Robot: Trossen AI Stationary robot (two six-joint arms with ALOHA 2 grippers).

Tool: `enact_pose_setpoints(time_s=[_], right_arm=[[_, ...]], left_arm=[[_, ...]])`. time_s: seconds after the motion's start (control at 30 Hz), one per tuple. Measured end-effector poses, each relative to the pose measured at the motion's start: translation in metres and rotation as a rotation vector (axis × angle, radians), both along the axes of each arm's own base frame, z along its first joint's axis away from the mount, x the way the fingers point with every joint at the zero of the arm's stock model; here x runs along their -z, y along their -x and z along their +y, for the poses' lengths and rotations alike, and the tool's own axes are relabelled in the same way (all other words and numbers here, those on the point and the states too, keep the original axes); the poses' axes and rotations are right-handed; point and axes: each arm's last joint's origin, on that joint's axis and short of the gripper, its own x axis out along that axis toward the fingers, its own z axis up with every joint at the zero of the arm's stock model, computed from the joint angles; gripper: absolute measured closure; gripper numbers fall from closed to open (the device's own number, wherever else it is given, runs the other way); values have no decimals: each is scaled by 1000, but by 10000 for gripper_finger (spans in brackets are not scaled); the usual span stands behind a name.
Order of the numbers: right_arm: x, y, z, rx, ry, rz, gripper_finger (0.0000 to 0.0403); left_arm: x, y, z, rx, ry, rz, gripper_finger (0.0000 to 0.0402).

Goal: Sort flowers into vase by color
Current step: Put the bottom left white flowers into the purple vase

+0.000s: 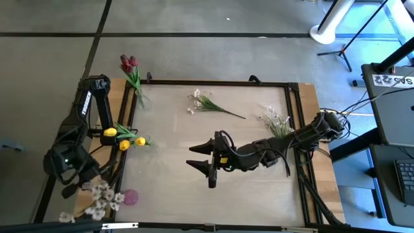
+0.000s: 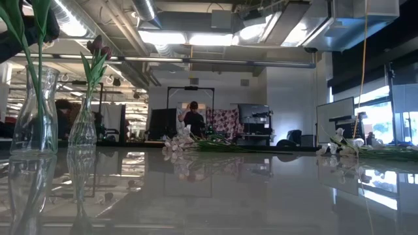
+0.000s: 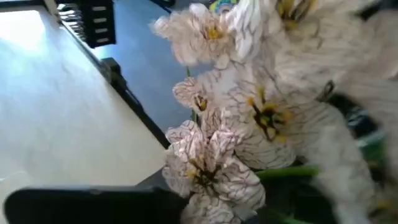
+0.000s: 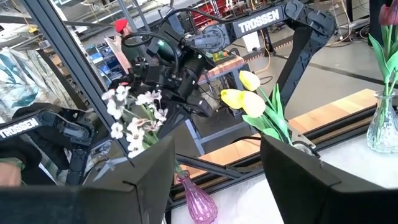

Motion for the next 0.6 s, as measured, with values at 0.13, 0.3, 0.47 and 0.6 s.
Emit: enact_pose_setpoints(time_s=[0.13, 0.3, 0.47, 0.6], right_arm=[[0, 0, 0, 0, 1, 0, 166], [0, 0, 0, 0, 2, 1, 166], [3, 0, 0, 0, 14, 27, 166], [4, 0, 0, -1, 19, 38, 166]], left_arm=[[-11, 1, 4, 27, 26, 59, 279], [-11, 3, 12, 1, -5, 203, 270], [-4, 5, 15, -32, -31, 320, 253], [-1, 6, 18, -48, -45, 387, 238]])
